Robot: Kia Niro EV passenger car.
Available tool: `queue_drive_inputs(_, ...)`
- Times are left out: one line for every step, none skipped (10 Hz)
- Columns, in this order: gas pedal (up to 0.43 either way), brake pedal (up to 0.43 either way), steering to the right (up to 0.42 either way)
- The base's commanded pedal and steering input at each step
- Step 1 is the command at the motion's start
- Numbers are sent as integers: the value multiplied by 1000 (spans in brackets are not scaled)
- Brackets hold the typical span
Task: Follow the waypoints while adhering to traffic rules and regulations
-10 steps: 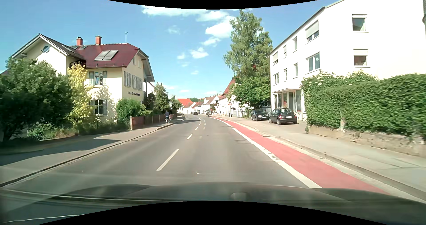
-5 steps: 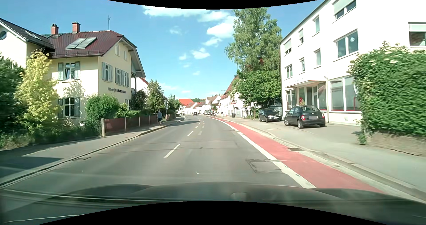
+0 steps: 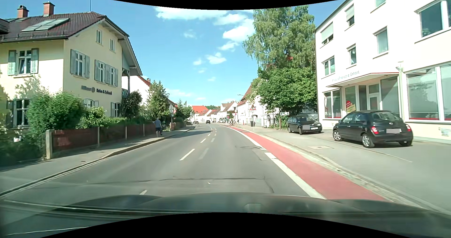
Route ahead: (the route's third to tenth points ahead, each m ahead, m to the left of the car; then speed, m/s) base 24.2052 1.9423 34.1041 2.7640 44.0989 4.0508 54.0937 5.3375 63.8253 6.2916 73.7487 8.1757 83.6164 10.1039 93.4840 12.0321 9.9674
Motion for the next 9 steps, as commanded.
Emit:
queue_drive_inputs(118, 6, -21)
queue_drive_inputs(118, 6, -20)
queue_drive_inputs(118, 6, -21)
queue_drive_inputs(118, 6, -20)
queue_drive_inputs(118, 6, -17)
queue_drive_inputs(118, 6, -17)
queue_drive_inputs(118, 6, -17)
queue_drive_inputs(118, 6, -17)
queue_drive_inputs(118, 6, -17)
